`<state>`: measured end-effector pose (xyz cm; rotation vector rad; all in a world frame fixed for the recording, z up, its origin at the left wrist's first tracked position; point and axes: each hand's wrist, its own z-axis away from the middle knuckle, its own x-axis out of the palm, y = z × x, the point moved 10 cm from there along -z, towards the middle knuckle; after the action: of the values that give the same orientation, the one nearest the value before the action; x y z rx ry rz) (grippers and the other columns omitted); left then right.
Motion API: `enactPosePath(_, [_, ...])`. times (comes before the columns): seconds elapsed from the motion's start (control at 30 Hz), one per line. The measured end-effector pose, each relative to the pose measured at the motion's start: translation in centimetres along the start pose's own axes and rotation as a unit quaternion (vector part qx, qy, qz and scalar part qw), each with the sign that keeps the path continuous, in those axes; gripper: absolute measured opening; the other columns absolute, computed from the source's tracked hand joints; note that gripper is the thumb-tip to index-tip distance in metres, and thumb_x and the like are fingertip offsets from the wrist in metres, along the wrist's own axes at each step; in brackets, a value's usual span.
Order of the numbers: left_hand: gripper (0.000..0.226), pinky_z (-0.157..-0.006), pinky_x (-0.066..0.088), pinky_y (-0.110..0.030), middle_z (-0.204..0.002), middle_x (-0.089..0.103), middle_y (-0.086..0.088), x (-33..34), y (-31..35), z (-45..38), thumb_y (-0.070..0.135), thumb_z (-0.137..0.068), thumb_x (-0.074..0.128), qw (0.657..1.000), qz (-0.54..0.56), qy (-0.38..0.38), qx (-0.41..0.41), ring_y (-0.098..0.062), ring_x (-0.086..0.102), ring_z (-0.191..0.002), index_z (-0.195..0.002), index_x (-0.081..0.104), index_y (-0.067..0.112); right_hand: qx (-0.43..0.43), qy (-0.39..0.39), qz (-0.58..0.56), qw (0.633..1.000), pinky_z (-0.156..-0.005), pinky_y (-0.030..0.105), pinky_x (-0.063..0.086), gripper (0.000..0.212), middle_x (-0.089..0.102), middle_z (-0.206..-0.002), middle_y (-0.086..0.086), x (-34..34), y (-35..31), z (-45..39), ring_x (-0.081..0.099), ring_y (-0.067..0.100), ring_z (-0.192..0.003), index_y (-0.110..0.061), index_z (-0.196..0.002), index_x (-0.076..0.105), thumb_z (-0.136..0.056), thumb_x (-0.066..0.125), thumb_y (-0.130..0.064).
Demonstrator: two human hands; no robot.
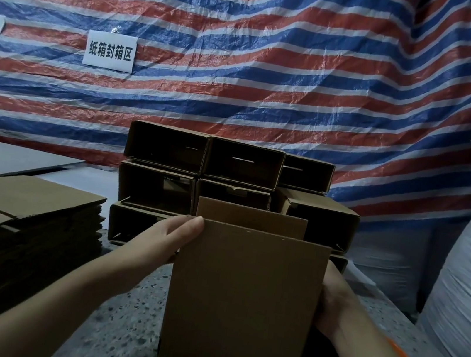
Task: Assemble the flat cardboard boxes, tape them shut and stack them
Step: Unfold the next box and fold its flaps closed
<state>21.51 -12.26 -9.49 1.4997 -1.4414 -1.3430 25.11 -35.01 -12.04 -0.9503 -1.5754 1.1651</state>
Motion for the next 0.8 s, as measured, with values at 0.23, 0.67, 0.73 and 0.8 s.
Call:
enactPosePath(0.23, [0.046,-0.074,0.05,-0.024,-0.09,0.073,0.004,0.1,-0.2,-0.4,0.062,-0.069,0.063,1.0,0.026,0.008,0.005,-0.012,0.07,-0.081,-0.096,0.073,0.027,-0.016,0.007,0.016,1.0,-0.062,0.034,0.055,0.023,0.072,-0.077,0.007,-0.1,-0.5,0.2,0.07,0.021,-0.067,-0.019,-0.083,0.076,-0.081,0.06,-0.035])
enactPosePath(0.67, [0.091,-0.076,0.053,-0.026,-0.123,0.055,0.016,-0.6,-0.8,-1.1,0.032,-0.065,0.075,0.99,0.123,0.063,0.006,-0.015,0.063,-0.108,-0.144,0.032,0.043,-0.052,-0.027,0.037,0.998,-0.076,0.04,0.059,0.057,0.073,-0.115,0.013,-0.2,-1.0,0.5,0.073,0.03,-0.098,-0.033,-0.124,0.062,-0.07,0.078,-0.037])
enactPosePath(0.73, [0.097,-0.087,0.052,-0.03,-0.128,0.053,0.02,-0.3,-0.6,-1.2,0.03,-0.066,0.074,0.99,0.128,0.055,0.018,-0.012,0.059,-0.115,-0.15,0.028,0.039,-0.08,-0.027,0.035,0.996,-0.081,0.039,0.058,0.05,0.072,-0.12,0.005,-0.2,-1.9,0.5,0.071,0.028,-0.107,-0.038,-0.128,0.056,-0.081,0.07,-0.028])
enactPosePath(0.8, [0.097,-0.093,0.047,-0.028,-0.127,0.051,0.027,-0.2,-0.2,-1.2,0.027,-0.067,0.074,0.99,0.127,0.053,0.035,-0.002,0.054,-0.116,-0.152,0.027,0.037,-0.11,-0.03,0.033,0.993,-0.085,0.035,0.058,0.055,0.07,-0.125,-0.003,-0.1,-2.7,0.6,0.068,0.024,-0.114,-0.04,-0.132,0.052,-0.082,0.063,-0.019])
